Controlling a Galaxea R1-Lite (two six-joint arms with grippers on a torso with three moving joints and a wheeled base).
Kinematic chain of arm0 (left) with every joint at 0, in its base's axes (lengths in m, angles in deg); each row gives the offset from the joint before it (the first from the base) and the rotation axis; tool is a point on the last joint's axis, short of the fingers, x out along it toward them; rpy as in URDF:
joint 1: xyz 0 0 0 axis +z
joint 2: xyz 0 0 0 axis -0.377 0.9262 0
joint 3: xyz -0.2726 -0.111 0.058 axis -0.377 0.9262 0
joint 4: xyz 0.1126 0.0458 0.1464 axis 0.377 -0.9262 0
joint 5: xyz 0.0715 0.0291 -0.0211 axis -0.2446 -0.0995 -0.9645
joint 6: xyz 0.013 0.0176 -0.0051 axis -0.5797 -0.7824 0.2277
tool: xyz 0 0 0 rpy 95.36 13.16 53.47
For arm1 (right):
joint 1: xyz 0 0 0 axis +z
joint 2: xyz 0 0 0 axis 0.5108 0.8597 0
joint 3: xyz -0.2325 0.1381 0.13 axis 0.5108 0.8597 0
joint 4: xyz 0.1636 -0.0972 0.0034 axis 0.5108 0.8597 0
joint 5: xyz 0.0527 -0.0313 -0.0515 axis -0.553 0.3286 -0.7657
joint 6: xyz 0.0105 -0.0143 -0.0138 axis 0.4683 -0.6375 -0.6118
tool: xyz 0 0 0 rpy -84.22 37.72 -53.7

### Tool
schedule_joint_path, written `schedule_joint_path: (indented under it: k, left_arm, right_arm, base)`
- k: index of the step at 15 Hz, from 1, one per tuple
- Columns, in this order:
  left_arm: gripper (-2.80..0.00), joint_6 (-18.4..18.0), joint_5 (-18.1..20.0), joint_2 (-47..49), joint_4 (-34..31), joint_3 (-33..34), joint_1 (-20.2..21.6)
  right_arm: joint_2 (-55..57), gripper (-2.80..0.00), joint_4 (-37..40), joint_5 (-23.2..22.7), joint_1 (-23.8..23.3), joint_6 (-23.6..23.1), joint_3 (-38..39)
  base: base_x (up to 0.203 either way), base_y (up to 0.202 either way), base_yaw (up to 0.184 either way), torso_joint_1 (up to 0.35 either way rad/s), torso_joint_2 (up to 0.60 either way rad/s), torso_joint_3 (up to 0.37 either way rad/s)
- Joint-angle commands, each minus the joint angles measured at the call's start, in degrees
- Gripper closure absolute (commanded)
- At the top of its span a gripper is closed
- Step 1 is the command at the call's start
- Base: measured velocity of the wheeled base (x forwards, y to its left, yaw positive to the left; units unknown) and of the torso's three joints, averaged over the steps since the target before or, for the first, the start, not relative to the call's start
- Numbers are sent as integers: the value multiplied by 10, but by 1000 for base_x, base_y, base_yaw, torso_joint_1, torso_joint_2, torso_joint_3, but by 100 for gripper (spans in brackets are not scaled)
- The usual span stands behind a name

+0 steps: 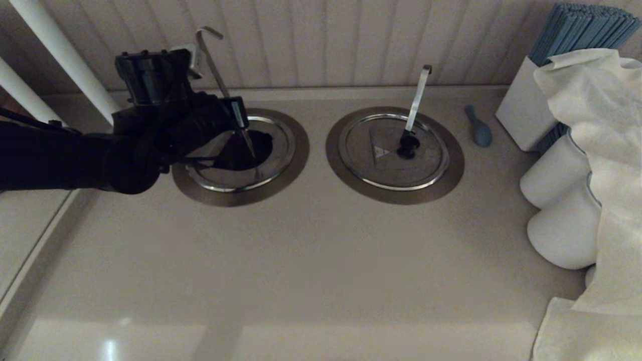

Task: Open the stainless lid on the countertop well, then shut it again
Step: Stir with a spoon

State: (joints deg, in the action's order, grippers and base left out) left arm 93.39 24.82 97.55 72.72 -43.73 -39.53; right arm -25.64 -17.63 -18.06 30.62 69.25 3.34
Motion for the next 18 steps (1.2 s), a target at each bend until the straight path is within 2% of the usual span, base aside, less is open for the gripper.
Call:
schedule_joint_path:
  k: [1,3,4,8,13,16,18]
  left_arm:
    - [0,-3,-1,0,-2,4,5]
    - [0,-40,-1,5,-14,5,27]
    - [0,-47,-3,12,-15,3,33]
    - [0,-48,-16,43,-7,-22,38]
    - [0,-39,-24,74,-5,-47,30]
    - [0,-3,-23,78,20,-60,24]
    - [0,0,-23,76,20,-59,13]
  right_arm:
    - [1,0,0,0,0,0,0]
    - [0,0,0,0,0,0,0]
    - [1,0,0,0,0,0,0]
    - [1,0,0,0,0,0,0]
    - [1,0,0,0,0,0,0]
    - [1,0,0,0,0,0,0]
    - [1,0,0,0,0,0,0]
  base:
    - [0,0,0,0,0,0]
    - [0,0,0,0,0,0]
    - [0,0,0,0,0,0]
    - [0,0,0,0,0,0]
    - [0,0,0,0,0,0]
    - [0,0,0,0,0,0]
    - [0,0,0,0,0,0]
